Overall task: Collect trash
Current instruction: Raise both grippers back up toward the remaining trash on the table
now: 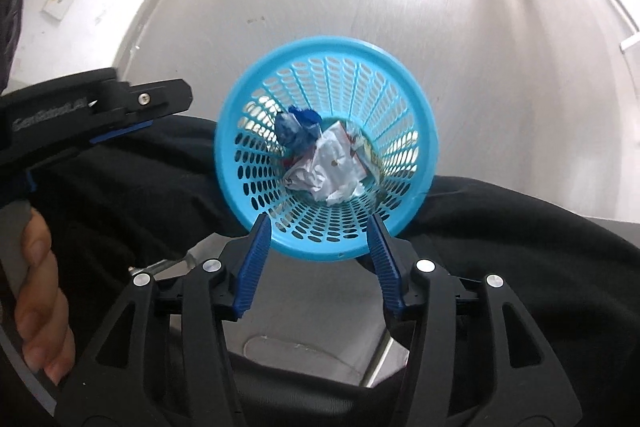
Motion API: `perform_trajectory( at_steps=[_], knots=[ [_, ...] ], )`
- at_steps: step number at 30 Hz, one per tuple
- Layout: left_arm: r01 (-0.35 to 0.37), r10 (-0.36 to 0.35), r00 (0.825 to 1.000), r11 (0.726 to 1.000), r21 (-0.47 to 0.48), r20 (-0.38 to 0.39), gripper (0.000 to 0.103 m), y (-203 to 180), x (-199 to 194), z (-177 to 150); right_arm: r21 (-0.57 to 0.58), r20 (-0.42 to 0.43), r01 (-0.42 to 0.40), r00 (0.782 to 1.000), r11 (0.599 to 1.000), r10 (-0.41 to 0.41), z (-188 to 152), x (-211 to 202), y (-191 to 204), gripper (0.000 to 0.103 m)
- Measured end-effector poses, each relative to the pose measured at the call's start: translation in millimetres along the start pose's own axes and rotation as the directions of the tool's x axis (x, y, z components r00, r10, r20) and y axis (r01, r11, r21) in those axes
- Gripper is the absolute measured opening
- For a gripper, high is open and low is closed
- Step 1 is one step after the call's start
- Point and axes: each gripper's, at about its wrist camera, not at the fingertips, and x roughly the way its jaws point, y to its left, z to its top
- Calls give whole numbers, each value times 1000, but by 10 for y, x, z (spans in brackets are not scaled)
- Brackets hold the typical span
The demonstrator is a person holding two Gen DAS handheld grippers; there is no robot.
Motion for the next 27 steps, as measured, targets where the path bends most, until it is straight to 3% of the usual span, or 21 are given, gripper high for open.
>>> perform_trajectory(
  at_steps=[8,17,23,27],
  knots=[
    [4,-6,992,1000,17,123,44,-21,-512,-281,-50,150,-27,988,998,34,-406,-611,80,62],
    [39,-44,971,999,24,234,44,78,-1154,-773,-113,229,-3,973,994,29,-733,-1080,160,62],
    [-52,-8,937,985,162,349,44,-112,-1646,-1096,-162,338,-8,939,987,63,-992,-1586,181,64],
    [-78,-29,909,968,238,416,44,-239,-1985,-1257,-163,447,27,893,986,50,-1134,-2051,201,68]
  ],
)
